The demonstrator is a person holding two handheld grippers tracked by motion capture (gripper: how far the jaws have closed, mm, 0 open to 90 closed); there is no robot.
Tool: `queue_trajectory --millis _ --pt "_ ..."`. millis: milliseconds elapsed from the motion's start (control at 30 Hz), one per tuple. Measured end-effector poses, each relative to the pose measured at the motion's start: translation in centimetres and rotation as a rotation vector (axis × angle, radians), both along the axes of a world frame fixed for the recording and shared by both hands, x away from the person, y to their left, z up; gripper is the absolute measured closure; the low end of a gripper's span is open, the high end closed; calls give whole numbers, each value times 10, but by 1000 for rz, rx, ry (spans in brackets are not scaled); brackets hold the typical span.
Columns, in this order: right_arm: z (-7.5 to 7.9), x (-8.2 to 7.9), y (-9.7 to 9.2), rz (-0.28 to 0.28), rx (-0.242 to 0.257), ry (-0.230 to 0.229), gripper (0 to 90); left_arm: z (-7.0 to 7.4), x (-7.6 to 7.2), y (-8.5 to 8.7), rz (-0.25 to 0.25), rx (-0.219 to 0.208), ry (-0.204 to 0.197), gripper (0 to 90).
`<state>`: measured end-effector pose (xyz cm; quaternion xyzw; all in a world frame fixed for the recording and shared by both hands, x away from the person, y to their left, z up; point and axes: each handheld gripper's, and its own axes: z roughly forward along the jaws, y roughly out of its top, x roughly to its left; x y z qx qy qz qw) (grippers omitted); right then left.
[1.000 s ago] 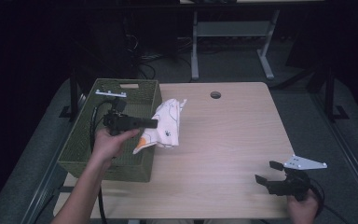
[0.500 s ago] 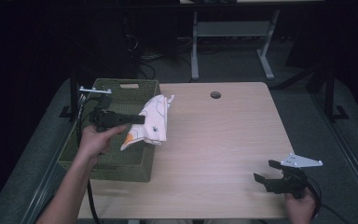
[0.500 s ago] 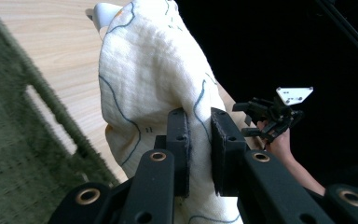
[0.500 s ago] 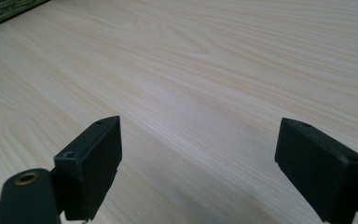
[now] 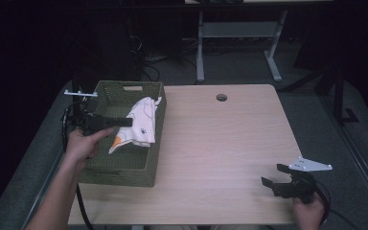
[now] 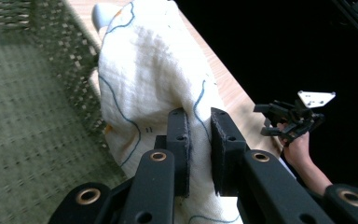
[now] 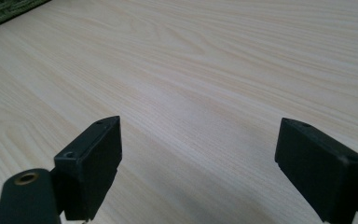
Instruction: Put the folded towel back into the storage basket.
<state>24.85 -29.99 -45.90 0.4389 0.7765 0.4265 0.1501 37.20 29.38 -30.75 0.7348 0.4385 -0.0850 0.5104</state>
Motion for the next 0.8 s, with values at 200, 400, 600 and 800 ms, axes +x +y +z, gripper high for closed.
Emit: queue_trajectory --millis 200,400,600,800 --pt "1 -1 -1 -3 4 -6 143 -6 4 10 21 38 12 804" --pt "1 -1 -2 -6 6 -6 143 -12 11 21 42 58 36 802" --pt "2 -2 -5 -11 17 -11 143 -21 21 26 53 119 63 802" --pt "1 -2 -5 -3 17 0 143 -30 30 26 51 187 94 804"
